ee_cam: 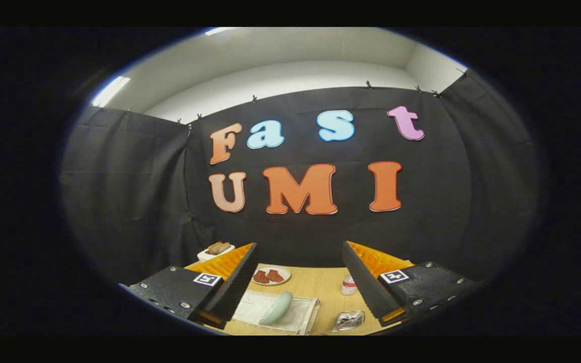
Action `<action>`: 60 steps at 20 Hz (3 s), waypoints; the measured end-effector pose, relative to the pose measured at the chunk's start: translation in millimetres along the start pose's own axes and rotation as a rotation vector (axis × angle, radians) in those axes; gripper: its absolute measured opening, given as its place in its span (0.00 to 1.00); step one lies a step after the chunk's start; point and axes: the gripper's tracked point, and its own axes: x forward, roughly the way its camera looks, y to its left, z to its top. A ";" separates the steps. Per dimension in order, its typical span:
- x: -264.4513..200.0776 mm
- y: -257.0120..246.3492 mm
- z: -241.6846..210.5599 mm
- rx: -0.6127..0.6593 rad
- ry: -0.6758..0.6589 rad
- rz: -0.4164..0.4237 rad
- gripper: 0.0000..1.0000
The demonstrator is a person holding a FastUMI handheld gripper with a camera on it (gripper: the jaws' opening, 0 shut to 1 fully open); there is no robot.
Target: Take the plate from the dish rack, then take the spoon from the basket and place it into the plate.
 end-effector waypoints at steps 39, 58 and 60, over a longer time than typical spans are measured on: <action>63.8 72.0 -291.8 0.000 1.093 0.017 0.53; 61.5 28.2 -268.0 -0.227 1.071 -0.287 0.28; 59.7 18.5 -257.2 -0.230 1.042 -0.316 0.24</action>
